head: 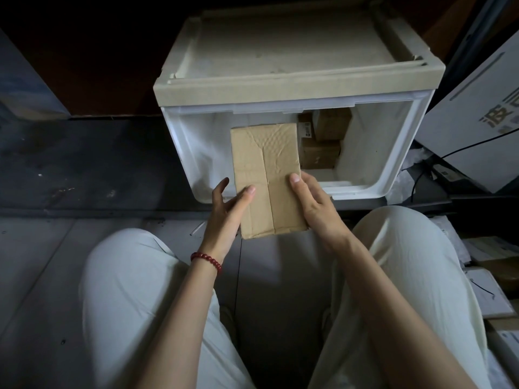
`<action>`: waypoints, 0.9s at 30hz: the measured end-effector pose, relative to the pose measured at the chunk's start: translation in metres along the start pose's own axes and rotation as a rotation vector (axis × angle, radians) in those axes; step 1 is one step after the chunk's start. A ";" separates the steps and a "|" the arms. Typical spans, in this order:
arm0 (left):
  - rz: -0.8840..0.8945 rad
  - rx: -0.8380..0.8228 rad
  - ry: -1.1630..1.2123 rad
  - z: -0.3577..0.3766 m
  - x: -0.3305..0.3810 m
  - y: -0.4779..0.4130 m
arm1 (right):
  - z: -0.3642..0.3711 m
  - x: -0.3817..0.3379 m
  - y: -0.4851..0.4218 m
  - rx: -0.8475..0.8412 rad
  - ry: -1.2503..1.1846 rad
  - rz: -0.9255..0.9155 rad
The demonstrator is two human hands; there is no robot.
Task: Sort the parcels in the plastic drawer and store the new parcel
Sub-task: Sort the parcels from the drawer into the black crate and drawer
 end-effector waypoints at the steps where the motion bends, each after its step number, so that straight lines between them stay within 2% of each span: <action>1: 0.001 0.009 0.004 -0.001 0.000 0.000 | 0.002 0.002 0.000 -0.025 0.008 0.022; 4: 0.013 0.046 -0.021 -0.005 0.000 0.001 | 0.005 0.005 0.001 -0.068 0.029 0.045; 7: 0.048 0.057 -0.085 -0.006 -0.001 0.002 | -0.001 0.006 0.000 -0.034 0.024 0.045; 13: 0.065 0.073 -0.153 -0.005 -0.005 -0.002 | -0.021 0.008 -0.005 0.116 0.042 0.004; 19: 0.088 0.074 -0.216 -0.004 0.000 0.000 | -0.038 -0.001 0.003 0.312 0.179 -0.060; 24: 0.098 0.022 -0.222 0.001 -0.001 -0.001 | -0.039 -0.001 0.007 0.343 0.137 -0.018; 27: 0.113 0.031 -0.195 -0.001 0.001 -0.001 | -0.030 0.010 0.005 0.278 0.016 0.089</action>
Point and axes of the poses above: each hand's wrist, its own y-axis away from the middle knuckle, its own z-axis out of the palm, x = y × z, the point moved 10 cm from there along -y, towards the middle knuckle, and after that the axes turned 12 degrees about -y, right-handed, at the moved point
